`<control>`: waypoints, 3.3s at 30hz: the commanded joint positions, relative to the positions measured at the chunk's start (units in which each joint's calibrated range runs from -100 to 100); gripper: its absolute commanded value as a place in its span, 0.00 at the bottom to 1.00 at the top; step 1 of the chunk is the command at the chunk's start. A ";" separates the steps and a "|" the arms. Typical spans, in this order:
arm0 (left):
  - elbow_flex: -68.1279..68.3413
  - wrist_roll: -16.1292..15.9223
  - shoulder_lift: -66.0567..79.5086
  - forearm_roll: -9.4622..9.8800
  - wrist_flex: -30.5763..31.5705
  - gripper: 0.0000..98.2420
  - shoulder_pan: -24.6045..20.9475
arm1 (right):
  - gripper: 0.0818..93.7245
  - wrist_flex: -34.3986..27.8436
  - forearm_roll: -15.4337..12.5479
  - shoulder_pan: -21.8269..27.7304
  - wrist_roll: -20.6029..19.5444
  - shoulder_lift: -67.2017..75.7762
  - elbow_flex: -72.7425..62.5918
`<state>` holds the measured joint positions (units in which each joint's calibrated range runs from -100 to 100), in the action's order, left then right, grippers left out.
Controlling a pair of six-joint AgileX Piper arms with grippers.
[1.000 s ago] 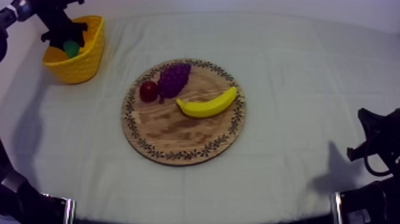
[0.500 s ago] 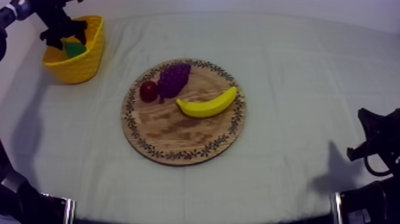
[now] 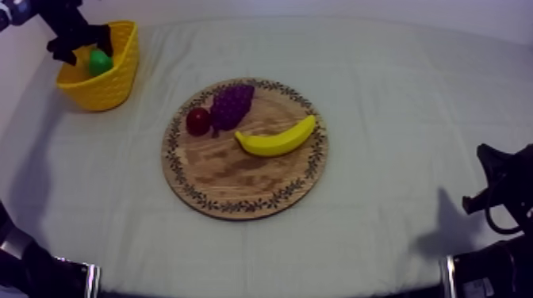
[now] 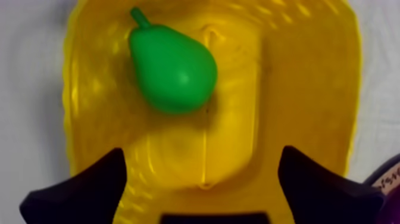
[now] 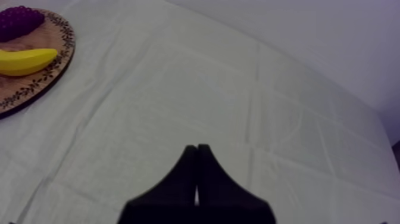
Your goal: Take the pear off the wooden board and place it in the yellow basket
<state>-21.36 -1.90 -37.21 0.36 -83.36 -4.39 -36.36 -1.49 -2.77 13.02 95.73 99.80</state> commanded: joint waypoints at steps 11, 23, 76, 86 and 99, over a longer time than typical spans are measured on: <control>10.14 -0.59 15.42 -0.47 -1.20 0.93 0.22 | 0.00 -0.02 0.00 0.01 0.00 0.03 -0.02; 25.77 -1.43 34.53 -2.09 -0.26 0.81 0.02 | 0.00 -0.02 0.00 0.01 0.00 0.03 -0.02; 101.32 0.07 126.99 -4.07 42.71 0.05 -0.10 | 0.00 -0.02 0.00 0.01 0.00 0.03 -0.02; 116.61 4.36 135.05 -0.33 47.96 0.00 -0.60 | 0.00 -0.02 0.00 0.01 0.00 0.03 -0.02; 119.63 6.50 137.02 1.64 45.68 0.00 -0.71 | 0.00 -0.02 0.00 0.01 -0.05 0.03 -0.02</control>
<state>98.19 3.57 99.80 1.98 -38.24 -5.08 -36.36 -1.49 -2.77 12.98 95.73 99.80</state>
